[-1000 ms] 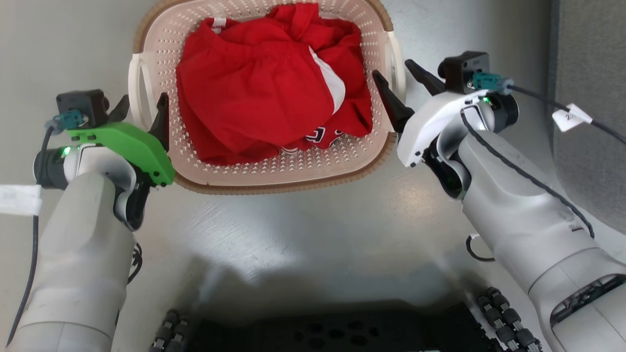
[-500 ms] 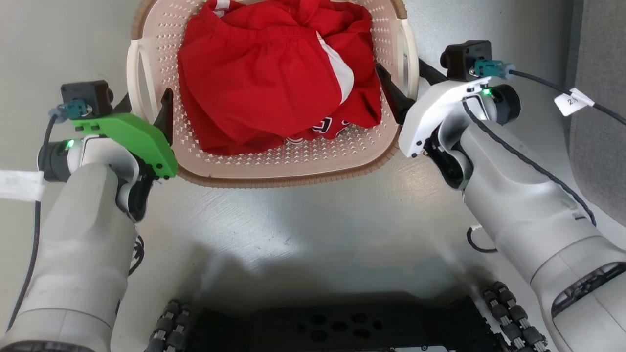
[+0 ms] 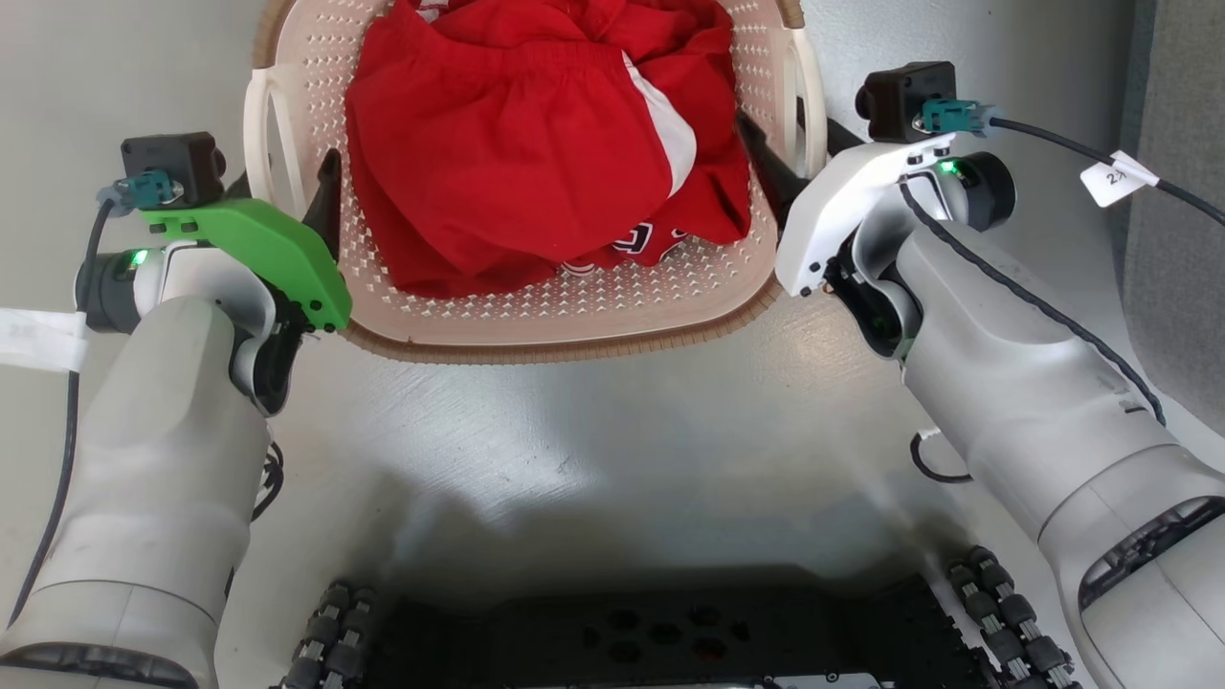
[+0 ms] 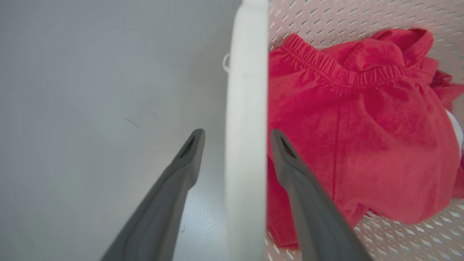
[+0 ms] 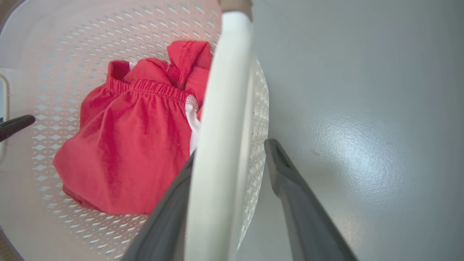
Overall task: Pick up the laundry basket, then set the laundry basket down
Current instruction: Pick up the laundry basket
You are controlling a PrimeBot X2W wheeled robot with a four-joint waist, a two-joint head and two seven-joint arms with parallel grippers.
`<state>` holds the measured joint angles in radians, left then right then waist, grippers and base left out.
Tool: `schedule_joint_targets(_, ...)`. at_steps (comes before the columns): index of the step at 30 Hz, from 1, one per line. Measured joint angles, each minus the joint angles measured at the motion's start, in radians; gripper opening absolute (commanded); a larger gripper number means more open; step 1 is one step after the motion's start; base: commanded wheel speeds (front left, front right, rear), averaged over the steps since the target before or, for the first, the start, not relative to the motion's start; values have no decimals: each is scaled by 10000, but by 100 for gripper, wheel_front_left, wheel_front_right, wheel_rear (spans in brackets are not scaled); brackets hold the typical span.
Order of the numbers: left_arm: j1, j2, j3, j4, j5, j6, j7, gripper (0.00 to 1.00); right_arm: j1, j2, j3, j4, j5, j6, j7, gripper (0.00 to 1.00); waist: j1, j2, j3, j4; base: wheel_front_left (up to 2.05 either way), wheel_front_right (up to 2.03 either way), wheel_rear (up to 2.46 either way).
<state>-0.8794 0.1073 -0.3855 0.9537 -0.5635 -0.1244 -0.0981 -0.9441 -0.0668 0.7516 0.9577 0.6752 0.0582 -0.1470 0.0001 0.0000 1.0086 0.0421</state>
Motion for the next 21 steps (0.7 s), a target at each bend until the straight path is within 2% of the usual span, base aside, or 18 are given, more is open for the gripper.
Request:
schedule_joint_targets(1, -12, 0, -42, 21, -40, 0, 0, 24, -17, 0, 33, 12, 44, -44, -2, 49, 0, 0, 7, 1, 0, 0, 0)
schedule_joint_targets(2, -18, 0, -79, 27, -77, 0, 0, 0, -37, 0, 67, 21, 56, -71, -2, 38, 0, 0, 13, 3, 0, 0, 0)
schedule_joint_targets(4, -23, -6, -188, 35, -217, -23, -2, 0, -108, 19, 119, 21, 140, -138, -4, 0, 0, 0, 24, 8, 0, 0, 0)
schedule_joint_targets(7, -31, -75, -301, 50, -428, -75, -44, 0, -168, 84, 151, 36, 307, -307, -17, 0, 0, 0, 32, 10, 0, 0, 0)
schedule_joint_targets(21, -109, -102, -800, 311, -926, -75, -326, 0, -244, 44, 581, 397, 715, -337, -301, 0, -1, 0, -249, 13, 0, 0, 0)
